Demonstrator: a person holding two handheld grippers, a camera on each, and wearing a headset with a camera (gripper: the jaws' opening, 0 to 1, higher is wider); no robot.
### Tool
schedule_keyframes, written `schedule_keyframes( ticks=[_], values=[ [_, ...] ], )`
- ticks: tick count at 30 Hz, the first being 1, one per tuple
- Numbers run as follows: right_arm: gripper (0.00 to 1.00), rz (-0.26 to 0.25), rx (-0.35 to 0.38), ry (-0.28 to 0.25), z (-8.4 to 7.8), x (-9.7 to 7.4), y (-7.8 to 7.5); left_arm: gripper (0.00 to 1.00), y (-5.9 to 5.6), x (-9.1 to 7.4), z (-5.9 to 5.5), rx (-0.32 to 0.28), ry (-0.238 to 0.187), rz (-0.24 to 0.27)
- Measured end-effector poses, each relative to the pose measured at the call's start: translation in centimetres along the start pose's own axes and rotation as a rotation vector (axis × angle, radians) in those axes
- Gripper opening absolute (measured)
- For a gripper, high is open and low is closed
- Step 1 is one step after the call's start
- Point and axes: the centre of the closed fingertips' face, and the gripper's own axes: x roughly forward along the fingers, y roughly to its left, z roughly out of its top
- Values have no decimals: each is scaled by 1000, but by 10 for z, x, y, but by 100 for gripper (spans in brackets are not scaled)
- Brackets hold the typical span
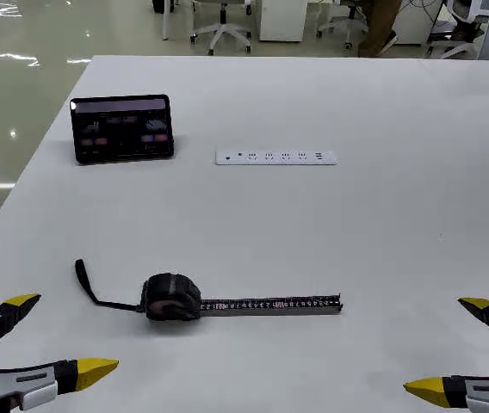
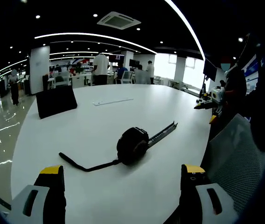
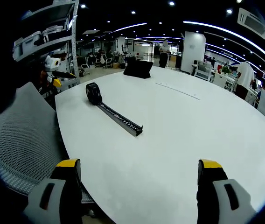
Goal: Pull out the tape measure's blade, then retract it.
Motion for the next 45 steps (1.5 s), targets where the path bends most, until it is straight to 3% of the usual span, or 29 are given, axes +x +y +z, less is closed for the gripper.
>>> schedule_keyframes(
  ticks=[21,31,35,45],
  values=[
    [100,3,-9,22,-5,0,-1,100,5,3,3,5,7,0],
    [100,-3,-22,26,-4,-1,-1,100,1,7,5,0,6,-2],
    [100,-1,-41,32,-1,0,-1,100,-1,13,9,-3,5,5],
    [100,14,-92,48,15,7,-12,100,-25,36,29,-16,16,-13]
  ],
)
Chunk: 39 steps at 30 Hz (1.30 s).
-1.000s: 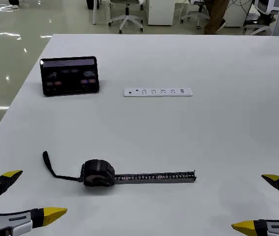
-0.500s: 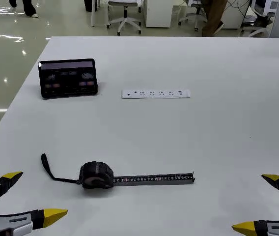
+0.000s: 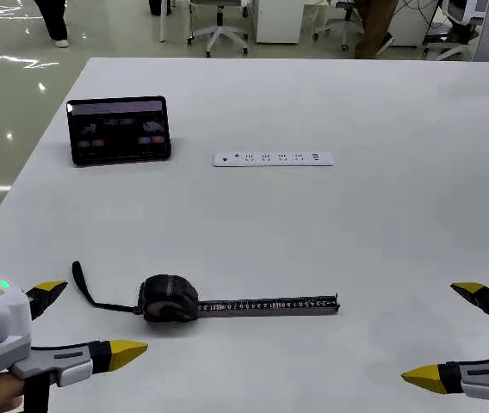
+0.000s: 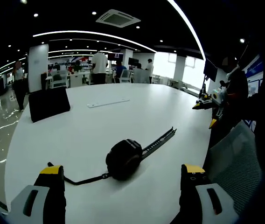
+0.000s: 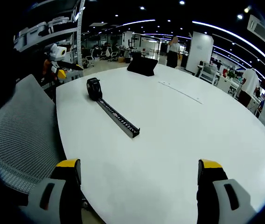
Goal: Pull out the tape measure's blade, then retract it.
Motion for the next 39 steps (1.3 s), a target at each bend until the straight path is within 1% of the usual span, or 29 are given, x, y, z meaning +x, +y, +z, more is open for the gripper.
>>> schedule_keyframes(
  ticks=[4,7,9,11,12,15,17,18,21,24,25,26,27,29,31,33,36,38,39],
  values=[
    [100,15,-24,6,7,4,-2,100,-4,9,7,-7,1,10],
    [100,20,-39,3,13,6,-4,100,-4,14,13,0,-4,41],
    [100,26,-49,5,14,8,-5,100,-3,18,15,-3,1,62],
    [100,29,-59,8,15,10,-6,100,-4,22,19,-11,-10,75],
    [100,31,-60,10,15,11,-6,100,-4,23,20,-20,-6,88],
    [100,34,-64,13,18,14,-7,100,-6,30,24,-56,-17,110],
    [100,36,-69,15,19,15,-6,100,-8,34,25,-66,-20,125],
    [100,38,-76,17,20,16,-5,100,-7,36,27,-63,-28,145],
    [100,45,-89,24,21,18,-5,100,-10,41,25,-66,-28,167],
    [100,46,-96,30,22,21,-6,100,-11,45,22,-87,-33,198],
    [100,49,-96,32,24,22,-6,100,-3,44,21,-101,-46,265],
    [100,52,-99,34,25,23,-4,100,-1,45,19,-114,-46,285],
    [100,54,-105,35,26,24,-4,100,-3,48,17,-122,-40,275],
    [100,60,-114,41,27,26,-3,100,-1,52,13,-131,-43,306],
    [100,67,-120,46,28,29,-3,100,-2,58,9,-150,-37,312],
    [100,78,-128,50,31,32,-1,100,-2,63,5,-153,-32,318],
    [100,93,-146,54,35,37,1,100,-2,68,2,-153,-31,333],
    [100,107,-170,74,34,42,1,100,-2,70,0,-158,-35,346],
    [100,112,-171,75,35,44,0,100,-2,71,0,-158,-40,349]
  ],
)
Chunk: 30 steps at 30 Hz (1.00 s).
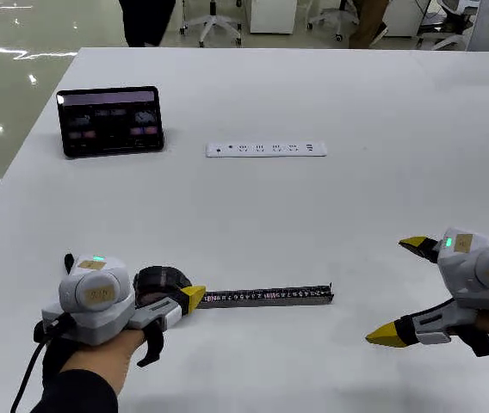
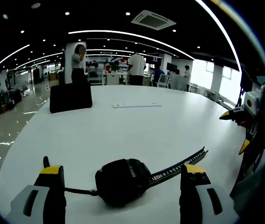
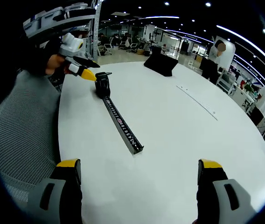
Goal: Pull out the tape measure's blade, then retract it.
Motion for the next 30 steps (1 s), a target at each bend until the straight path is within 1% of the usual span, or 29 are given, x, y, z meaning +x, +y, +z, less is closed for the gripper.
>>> schedule_keyframes(
  ticks=[3,5,7,8,9,11,13,16,18,20,22,24,26,27,28,30],
  values=[
    [100,17,-19,15,3,6,-4,100,0,5,-1,-16,-12,3],
    [100,29,-33,19,6,10,-8,100,1,9,-2,-41,-29,4],
    [100,43,-58,32,9,15,-10,100,1,12,-3,-34,-41,4],
    [100,50,-70,37,10,17,-11,100,1,13,-3,-16,-47,7],
    [100,61,-85,46,12,20,-12,100,2,16,-5,-5,-43,9],
    [100,80,-116,66,14,25,-14,100,0,20,-10,-8,-32,4],
    [100,93,-138,79,16,29,-16,100,-3,21,-12,-2,-24,-5],
    [99,119,-172,105,19,36,-18,100,-3,21,-11,-6,-32,-9],
    [98,141,-185,120,18,40,-20,100,-2,22,-11,-9,-35,-8],
    [97,166,-201,139,15,47,-19,100,0,23,-14,-28,-28,-8],
    [95,185,-202,157,11,55,-18,100,1,23,-16,-27,-25,-3],
    [93,205,-201,172,10,61,-13,100,2,23,-16,-22,-32,-4],
    [90,233,-211,187,3,70,-10,100,2,24,-16,-21,-35,-5],
    [87,252,-225,200,1,72,-6,100,1,25,-17,-21,-35,-8],
    [84,276,-238,223,-5,75,-3,100,0,25,-17,-21,-36,-14],
    [79,302,-270,265,-14,79,1,100,-2,25,-17,-20,-33,-18]
  ],
)
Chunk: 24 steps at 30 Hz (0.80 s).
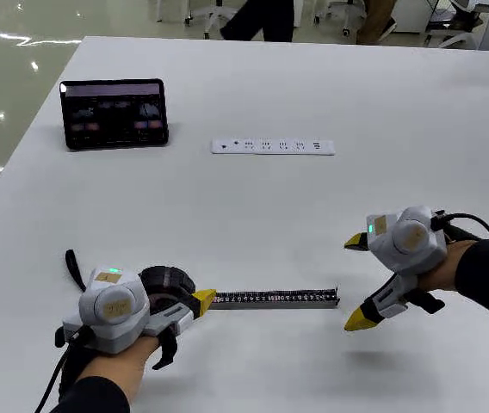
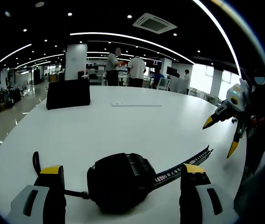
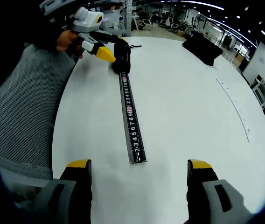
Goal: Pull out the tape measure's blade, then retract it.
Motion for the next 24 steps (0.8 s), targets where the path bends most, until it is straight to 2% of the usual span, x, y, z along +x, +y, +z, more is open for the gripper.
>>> schedule_keyframes(
  ticks=[1,7,9,15,24],
  values=[
    [77,10,-29,15,-2,5,1,100,-1,0,1,3,-3,-4],
    [60,70,-14,21,-1,19,6,100,1,0,-2,-4,3,-4],
    [55,71,-23,25,-2,23,5,100,1,0,-3,-9,5,-1],
    [45,88,-47,34,-1,25,6,100,0,2,-5,-12,13,-8],
    [28,101,-43,47,-7,24,4,100,-1,1,-5,-18,11,-11]
  ],
)
